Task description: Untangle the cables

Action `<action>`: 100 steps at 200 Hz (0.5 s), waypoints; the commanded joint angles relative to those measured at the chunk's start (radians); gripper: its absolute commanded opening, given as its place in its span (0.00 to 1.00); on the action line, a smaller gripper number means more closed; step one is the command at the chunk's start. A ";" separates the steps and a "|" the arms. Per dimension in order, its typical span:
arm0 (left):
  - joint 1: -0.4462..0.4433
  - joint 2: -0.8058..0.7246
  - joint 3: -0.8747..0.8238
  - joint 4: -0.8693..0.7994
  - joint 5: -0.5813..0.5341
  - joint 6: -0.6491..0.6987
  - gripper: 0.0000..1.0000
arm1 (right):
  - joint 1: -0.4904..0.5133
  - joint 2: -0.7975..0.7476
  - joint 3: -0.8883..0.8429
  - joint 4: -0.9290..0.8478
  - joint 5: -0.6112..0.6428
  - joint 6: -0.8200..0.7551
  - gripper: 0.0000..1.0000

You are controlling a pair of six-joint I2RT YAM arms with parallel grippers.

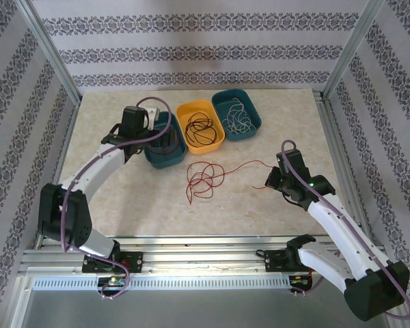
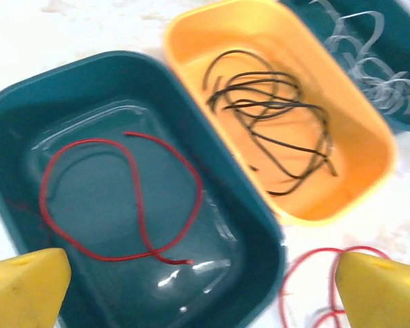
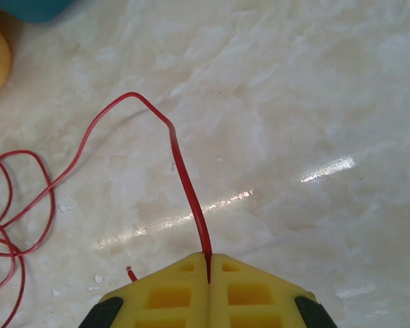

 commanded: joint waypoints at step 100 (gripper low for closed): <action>-0.234 -0.046 -0.135 0.421 0.276 0.106 0.94 | 0.168 -0.046 0.222 0.063 -0.111 -0.238 0.01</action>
